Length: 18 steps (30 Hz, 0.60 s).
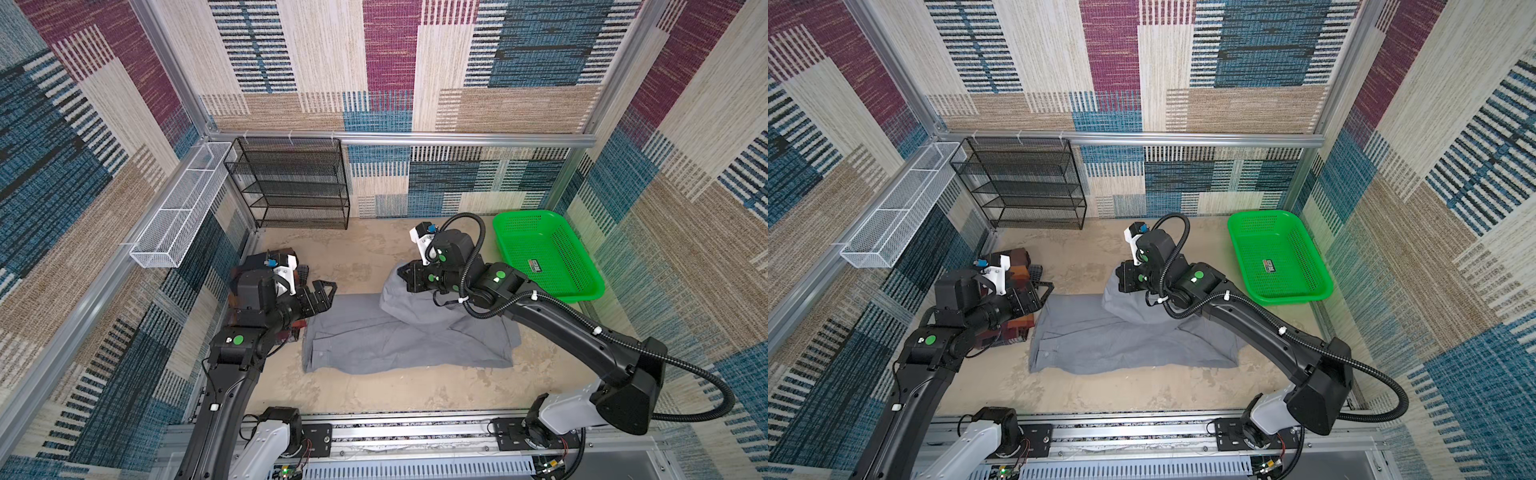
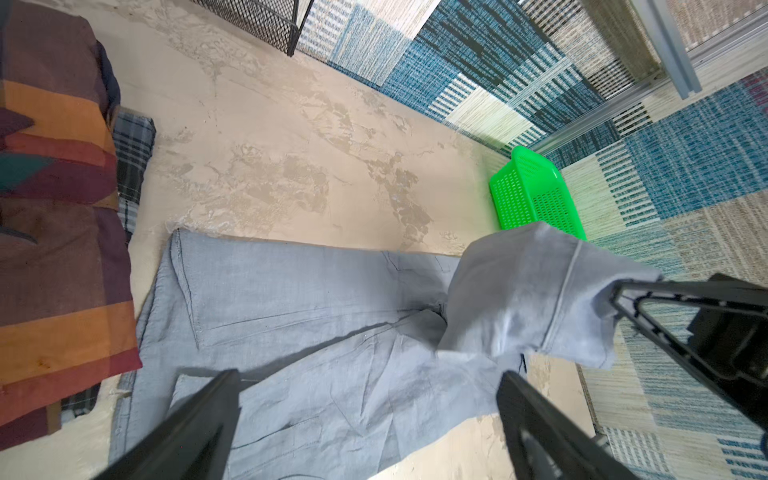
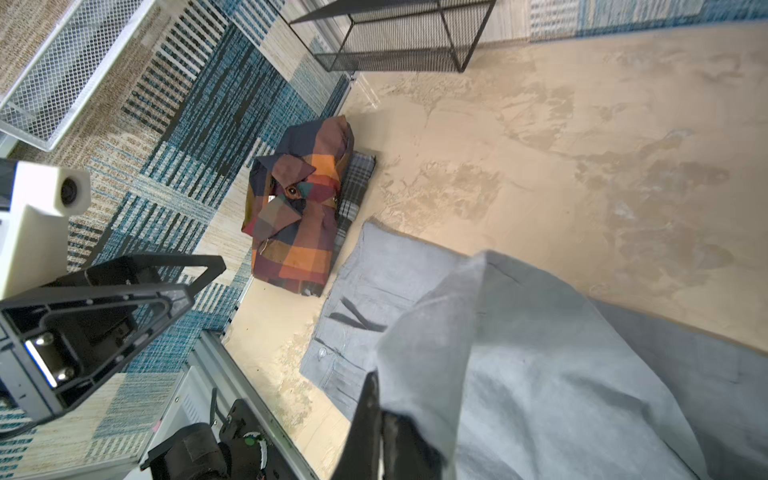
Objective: Fold and stack the long sleeve shirts
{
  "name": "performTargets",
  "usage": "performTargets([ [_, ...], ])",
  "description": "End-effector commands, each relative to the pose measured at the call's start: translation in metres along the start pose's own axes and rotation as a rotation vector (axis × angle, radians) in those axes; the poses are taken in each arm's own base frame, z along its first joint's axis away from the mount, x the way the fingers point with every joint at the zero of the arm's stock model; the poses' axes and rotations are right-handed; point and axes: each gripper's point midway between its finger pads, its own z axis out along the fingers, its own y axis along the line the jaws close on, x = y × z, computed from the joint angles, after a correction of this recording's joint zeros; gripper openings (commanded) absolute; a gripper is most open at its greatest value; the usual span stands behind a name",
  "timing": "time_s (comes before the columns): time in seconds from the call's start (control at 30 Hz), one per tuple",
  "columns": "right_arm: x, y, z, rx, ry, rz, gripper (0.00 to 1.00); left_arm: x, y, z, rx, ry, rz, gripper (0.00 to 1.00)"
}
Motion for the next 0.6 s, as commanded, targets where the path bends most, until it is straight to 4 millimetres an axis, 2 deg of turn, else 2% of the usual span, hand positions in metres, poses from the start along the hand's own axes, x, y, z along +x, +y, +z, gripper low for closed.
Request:
performTargets([
  [0.0,-0.015,-0.007,-0.007,0.067,-0.045,-0.052,0.00,-0.010,-0.009,-0.002,0.039,-0.046,0.043,0.99],
  [0.27,-0.033,0.016,-0.017,-0.004,-0.057,-0.126,0.00,-0.015,-0.013,-0.013,0.044,-0.092,0.059,0.99],
  [0.47,-0.067,0.022,-0.066,0.055,-0.167,-0.197,0.00,-0.021,-0.020,-0.030,0.059,-0.162,0.078,0.99],
  [0.57,-0.074,0.025,-0.083,0.054,-0.190,-0.209,0.00,-0.025,-0.025,-0.038,0.073,-0.195,0.084,0.99],
])
